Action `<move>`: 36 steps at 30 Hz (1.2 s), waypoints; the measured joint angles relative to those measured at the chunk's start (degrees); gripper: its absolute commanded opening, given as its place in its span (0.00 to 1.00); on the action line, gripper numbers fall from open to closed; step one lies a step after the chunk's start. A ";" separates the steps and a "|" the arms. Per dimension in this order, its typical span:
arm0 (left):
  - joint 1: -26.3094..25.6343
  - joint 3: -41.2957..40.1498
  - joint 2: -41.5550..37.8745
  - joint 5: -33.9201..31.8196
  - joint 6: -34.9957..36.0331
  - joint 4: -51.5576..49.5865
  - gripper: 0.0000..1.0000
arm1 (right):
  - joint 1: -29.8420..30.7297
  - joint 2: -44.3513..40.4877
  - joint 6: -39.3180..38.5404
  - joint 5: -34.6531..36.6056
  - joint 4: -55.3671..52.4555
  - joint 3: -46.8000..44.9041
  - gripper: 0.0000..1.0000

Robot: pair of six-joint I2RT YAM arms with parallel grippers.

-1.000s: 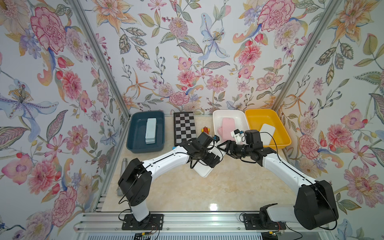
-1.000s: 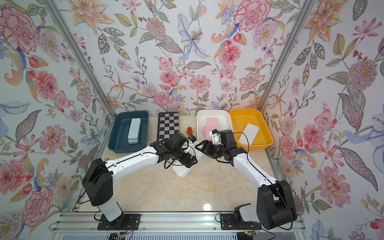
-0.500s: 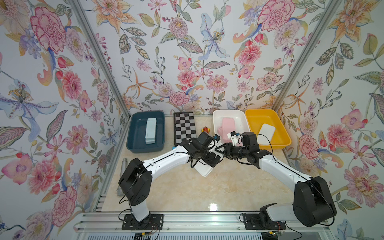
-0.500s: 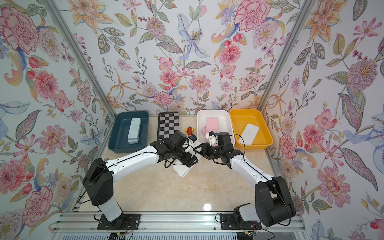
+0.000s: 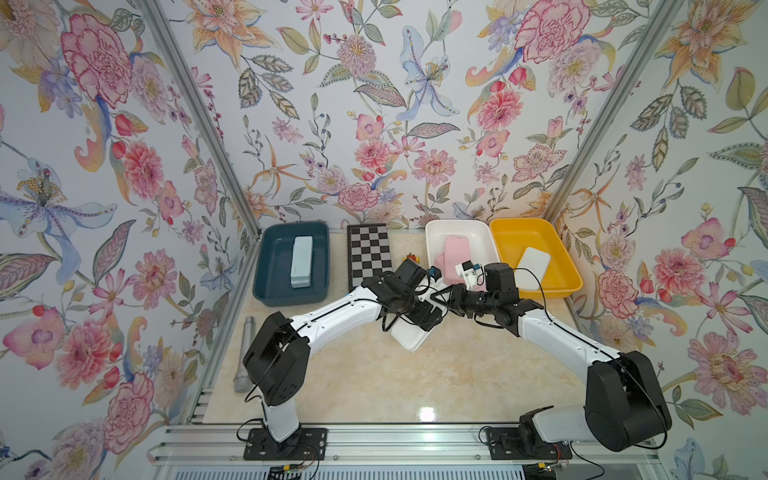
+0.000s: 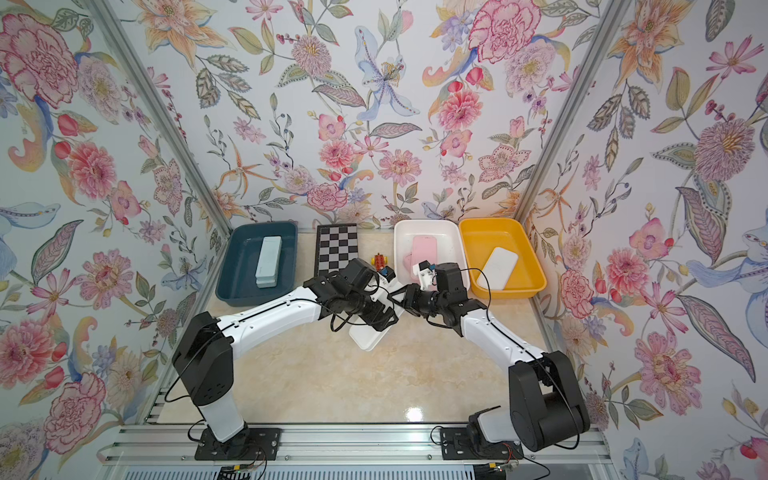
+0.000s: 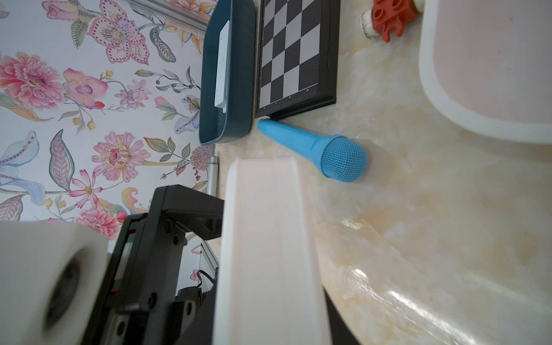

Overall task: Place the pencil cases by color into the storage box
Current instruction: Pick up the pencil case from the center of the board.

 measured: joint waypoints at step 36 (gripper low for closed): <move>4.63 9.99 -5.66 -0.48 6.58 -13.31 0.98 | -9.94 19.19 -1.66 0.42 -3.02 21.99 0.34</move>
